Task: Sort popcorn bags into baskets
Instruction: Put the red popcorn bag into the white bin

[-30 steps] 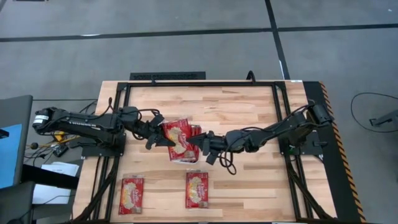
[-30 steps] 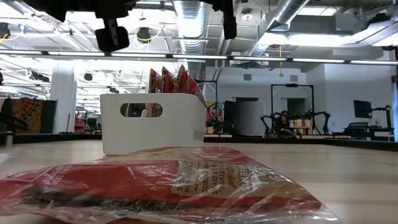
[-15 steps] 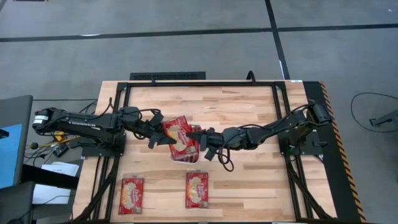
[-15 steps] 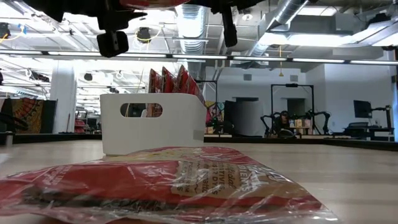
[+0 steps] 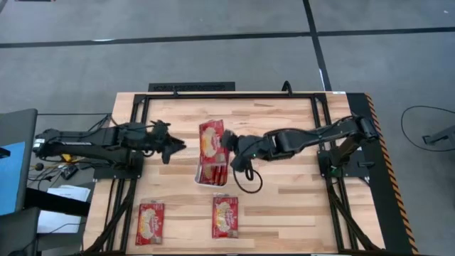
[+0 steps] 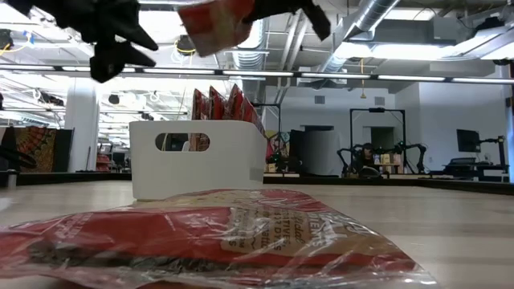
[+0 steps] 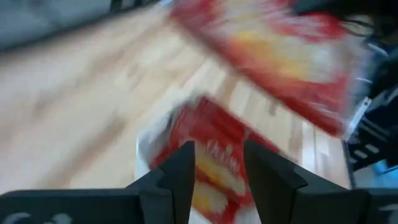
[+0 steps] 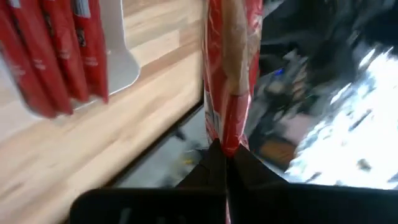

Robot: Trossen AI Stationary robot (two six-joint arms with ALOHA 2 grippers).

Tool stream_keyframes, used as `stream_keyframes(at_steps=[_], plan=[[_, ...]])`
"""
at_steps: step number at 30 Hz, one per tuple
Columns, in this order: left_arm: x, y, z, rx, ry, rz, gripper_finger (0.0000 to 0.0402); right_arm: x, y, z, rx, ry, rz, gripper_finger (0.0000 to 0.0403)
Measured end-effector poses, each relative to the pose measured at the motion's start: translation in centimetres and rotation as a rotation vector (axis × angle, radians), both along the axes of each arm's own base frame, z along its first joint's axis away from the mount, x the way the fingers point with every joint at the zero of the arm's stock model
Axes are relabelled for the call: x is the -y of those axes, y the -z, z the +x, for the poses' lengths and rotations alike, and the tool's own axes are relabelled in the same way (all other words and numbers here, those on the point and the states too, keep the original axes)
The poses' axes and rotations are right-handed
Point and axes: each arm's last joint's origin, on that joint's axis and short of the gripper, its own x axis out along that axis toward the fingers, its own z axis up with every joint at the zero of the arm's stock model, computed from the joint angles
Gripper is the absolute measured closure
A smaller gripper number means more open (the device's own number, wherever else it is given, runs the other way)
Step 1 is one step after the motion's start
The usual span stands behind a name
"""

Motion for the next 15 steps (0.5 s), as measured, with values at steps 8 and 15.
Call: stream_keyframes(at_steps=[8, 15], plan=[[1.8, -0.4, 2.9, 0.047, 0.209, 0.419, 0.0278, 3.6, -0.9, -0.7, 0.041, 0.287, 0.305, 0.0397], [2.0, 0.3, 6.4, 0.029, 0.09, 0.686, 0.0273, 5.9, -0.3, -1.5, 0.029, 0.458, 0.597, 0.0397]])
